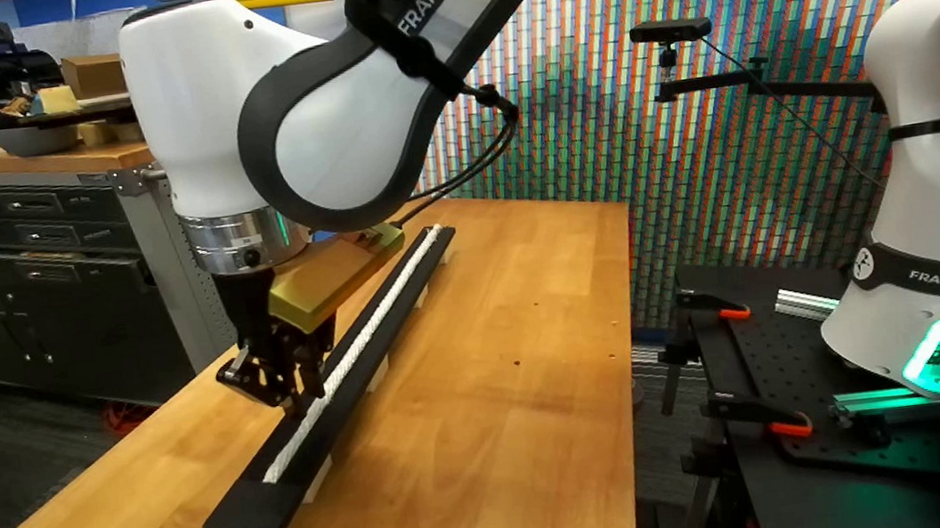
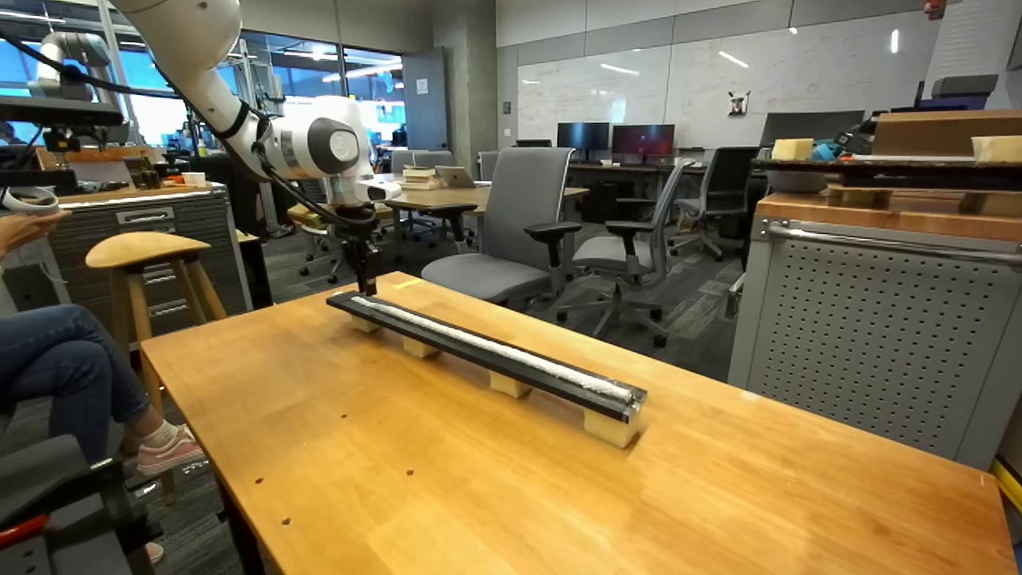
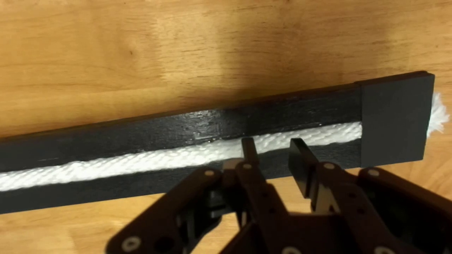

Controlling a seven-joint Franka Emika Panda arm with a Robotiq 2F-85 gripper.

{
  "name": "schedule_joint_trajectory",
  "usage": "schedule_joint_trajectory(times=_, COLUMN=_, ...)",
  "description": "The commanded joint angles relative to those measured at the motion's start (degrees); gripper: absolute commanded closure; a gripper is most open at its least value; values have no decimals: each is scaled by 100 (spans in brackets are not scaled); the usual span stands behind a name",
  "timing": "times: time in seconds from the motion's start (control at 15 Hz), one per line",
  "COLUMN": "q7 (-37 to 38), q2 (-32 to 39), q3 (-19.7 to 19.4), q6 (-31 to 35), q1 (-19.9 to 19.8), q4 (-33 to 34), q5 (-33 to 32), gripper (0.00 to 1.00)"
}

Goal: Fit the rope along the center of the black object

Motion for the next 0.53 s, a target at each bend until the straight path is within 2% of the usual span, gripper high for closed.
schedule_joint_trajectory(times=0.0, q7=-2, q2=7, q3=-3, q6=-21, q1=7, q4=22, q5=7, gripper=68)
schedule_joint_trajectory(times=0.33, q7=-2, q2=7, q3=-3, q6=-21, q1=7, q4=22, q5=7, gripper=68)
schedule_joint_trajectory(times=0.4, q7=61, q2=21, q3=-52, q6=27, q1=43, q4=34, q5=-54, gripper=43)
schedule_joint_trajectory(times=0.47, q7=67, q2=40, q3=-72, q6=50, q1=59, q4=58, q5=-89, gripper=42)
